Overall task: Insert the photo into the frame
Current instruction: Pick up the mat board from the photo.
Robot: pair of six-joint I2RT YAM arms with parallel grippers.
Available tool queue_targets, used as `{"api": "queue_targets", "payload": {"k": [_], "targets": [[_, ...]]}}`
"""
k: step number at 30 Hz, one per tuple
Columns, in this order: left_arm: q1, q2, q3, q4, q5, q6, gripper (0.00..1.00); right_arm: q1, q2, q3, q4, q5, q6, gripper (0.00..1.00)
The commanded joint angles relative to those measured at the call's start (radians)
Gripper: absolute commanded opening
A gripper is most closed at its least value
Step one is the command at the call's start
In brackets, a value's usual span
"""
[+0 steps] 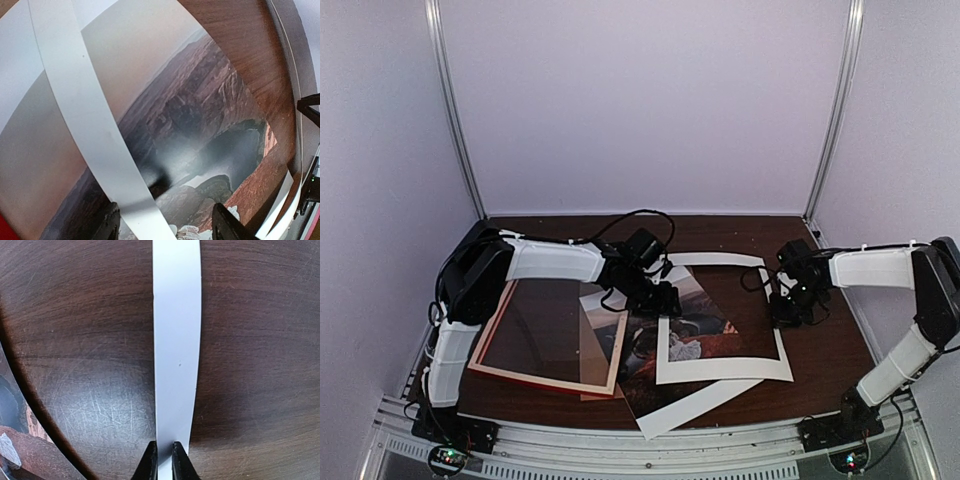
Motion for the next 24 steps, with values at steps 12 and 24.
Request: {"api": "queue_targets", "payload": {"k": [12, 24], "targets": [[0.003, -0.053, 0.035, -0.089, -0.056, 0.095, 0.71, 0.004, -0.032, 0.053, -0.088, 0.044, -0.028, 0.0], [0.026, -0.079, 0.021, -0.036, 0.065, 0.061, 0.76, 0.004, -0.058, 0.073, -0.11, 0.055, -0.032, 0.0]]}}
